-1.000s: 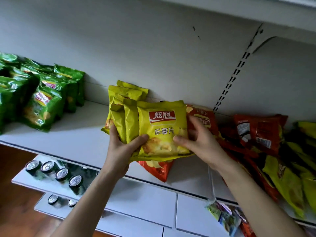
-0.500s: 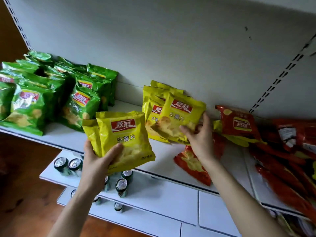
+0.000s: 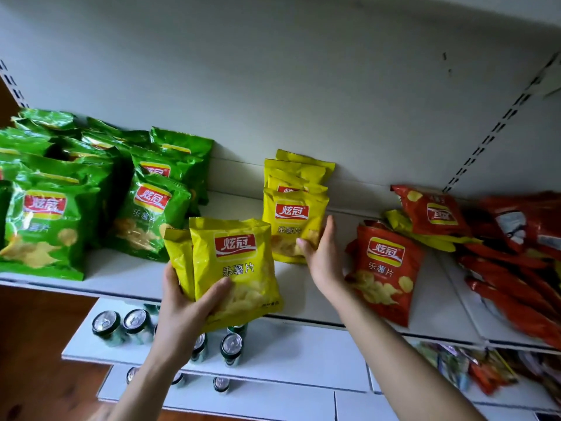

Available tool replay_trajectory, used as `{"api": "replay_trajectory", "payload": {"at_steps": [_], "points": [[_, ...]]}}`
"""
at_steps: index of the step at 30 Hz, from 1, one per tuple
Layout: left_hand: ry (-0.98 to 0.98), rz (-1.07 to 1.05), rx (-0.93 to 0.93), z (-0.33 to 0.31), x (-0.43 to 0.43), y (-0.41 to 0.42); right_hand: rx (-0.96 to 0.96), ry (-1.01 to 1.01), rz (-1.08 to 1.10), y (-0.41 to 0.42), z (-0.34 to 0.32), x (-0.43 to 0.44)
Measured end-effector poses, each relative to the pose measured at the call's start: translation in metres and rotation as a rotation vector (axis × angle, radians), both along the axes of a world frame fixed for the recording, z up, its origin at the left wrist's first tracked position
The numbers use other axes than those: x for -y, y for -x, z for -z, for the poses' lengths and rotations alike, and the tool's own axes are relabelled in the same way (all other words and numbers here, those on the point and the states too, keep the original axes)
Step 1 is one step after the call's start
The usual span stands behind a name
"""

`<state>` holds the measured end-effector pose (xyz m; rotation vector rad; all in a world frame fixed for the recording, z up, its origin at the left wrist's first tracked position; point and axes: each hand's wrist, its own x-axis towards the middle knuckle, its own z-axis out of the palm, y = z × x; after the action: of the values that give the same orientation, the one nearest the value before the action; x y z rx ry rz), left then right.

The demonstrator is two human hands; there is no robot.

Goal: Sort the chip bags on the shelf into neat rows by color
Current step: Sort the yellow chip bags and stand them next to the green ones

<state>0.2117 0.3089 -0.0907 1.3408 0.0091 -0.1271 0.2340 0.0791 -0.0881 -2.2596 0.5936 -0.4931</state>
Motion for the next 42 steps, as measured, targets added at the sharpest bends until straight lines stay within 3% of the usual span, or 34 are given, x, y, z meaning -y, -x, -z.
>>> {"api": "replay_trajectory", "payload": {"at_steps": [12, 16, 18, 22, 24, 29, 35, 42], "points": [[0.026, 0.118, 0.045, -0.001, -0.006, -0.015, -0.136, 0.045, 0.035, 0.000, 0.001, 0.006], [0.050, 0.127, 0.063, -0.003, -0.002, -0.016, 0.195, -0.039, 0.077, 0.024, -0.016, 0.001], [0.045, 0.128, 0.083, -0.006, 0.002, -0.016, 0.284, -0.158, -0.055, 0.043, -0.031, -0.010], [0.066, 0.179, 0.104, -0.012, 0.012, -0.011, -0.017, -0.476, -0.496, 0.066, -0.043, -0.036], [0.067, 0.193, 0.094, -0.013, 0.013, -0.008, -0.028, -0.465, -0.501, 0.068, -0.036, -0.037], [0.045, 0.092, 0.123, -0.007, -0.003, -0.007, 0.136, -0.229, -0.128, 0.048, -0.030, -0.005], [-0.036, 0.000, 0.178, -0.008, -0.021, -0.001, -0.094, 0.102, -0.018, 0.021, -0.007, 0.003], [0.023, 0.062, 0.102, -0.013, -0.028, -0.001, -0.104, 0.063, -0.024, 0.025, -0.007, 0.007]]}}
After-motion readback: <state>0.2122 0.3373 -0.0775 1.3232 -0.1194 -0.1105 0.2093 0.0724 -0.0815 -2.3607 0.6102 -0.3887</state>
